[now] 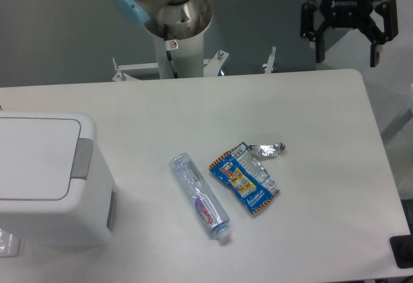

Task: Open the trash can
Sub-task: 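Move the open gripper across the table to above the white trash can lid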

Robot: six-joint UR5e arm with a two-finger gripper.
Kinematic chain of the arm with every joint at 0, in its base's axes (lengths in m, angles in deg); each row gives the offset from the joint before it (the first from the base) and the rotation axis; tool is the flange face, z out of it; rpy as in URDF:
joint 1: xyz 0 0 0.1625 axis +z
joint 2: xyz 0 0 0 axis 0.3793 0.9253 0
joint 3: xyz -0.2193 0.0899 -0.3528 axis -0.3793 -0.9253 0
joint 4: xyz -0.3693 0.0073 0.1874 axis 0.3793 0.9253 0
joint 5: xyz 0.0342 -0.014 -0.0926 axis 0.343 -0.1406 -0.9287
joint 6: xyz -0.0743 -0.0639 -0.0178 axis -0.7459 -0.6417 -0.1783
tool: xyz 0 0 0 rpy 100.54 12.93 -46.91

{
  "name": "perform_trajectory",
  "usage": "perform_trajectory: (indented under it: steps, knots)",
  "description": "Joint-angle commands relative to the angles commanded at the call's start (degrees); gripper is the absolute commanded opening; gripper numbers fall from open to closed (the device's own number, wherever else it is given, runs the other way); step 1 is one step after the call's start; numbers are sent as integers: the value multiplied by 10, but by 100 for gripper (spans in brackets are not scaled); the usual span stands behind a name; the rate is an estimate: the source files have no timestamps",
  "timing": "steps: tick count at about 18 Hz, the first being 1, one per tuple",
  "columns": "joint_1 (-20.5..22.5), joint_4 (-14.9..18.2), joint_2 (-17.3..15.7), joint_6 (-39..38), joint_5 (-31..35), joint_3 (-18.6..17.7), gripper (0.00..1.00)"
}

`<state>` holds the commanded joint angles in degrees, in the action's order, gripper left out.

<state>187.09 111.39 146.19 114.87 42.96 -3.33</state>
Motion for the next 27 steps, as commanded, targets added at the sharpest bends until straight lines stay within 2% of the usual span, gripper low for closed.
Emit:
perform_trajectory:
  steps: [9, 15, 20, 27]
  knots:
    - [-25, 4, -2, -21, 1, -1, 100]
    - [-83, -5, 5, -219, 1, 6, 100]
    - [-122, -7, 4, -255, 2, 6, 100]
    - [-212, -36, 14, -401, 12, 6, 100]
